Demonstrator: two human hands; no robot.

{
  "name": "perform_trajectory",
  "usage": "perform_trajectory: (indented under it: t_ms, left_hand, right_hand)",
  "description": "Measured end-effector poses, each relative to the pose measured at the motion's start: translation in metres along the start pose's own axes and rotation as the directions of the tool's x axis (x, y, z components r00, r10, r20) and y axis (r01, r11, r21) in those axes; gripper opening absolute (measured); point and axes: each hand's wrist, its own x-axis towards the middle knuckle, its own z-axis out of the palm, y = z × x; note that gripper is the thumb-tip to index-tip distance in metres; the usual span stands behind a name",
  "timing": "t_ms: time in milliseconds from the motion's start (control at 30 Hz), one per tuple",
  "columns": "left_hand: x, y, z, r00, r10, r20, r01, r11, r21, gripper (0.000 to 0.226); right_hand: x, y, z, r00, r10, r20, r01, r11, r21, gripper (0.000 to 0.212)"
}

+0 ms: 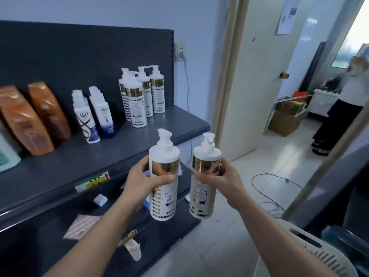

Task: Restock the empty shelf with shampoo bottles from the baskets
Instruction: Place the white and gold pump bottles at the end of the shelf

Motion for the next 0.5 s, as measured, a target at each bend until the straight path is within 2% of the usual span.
perform_trajectory:
  t_ms: [200,367,500]
  left_hand:
    - [0.053,0.028,-0.038,0.996,0.07,-0.053,-0.072,0.997,-0.021,0.052]
    - [0.107,0.049,-0.051,0.988,0.12,-0.096,-0.121,0.993,-0.001,0.053]
    - [0.153,0.062,-0.052,0.974,0.154,-0.164,-0.155,0.988,0.009,0.042]
  right_hand:
    - [0.066,-0.037,0.036,0.996,-0.073,0.042,0.073,0.997,0.005,0.051]
    - [0.132,-0.062,0.051,0.983,-0.157,0.099,0.159,0.987,-0.011,0.049]
    - [0.183,-0.083,0.058,0.97,-0.213,0.118,0.216,0.976,-0.012,0.044]
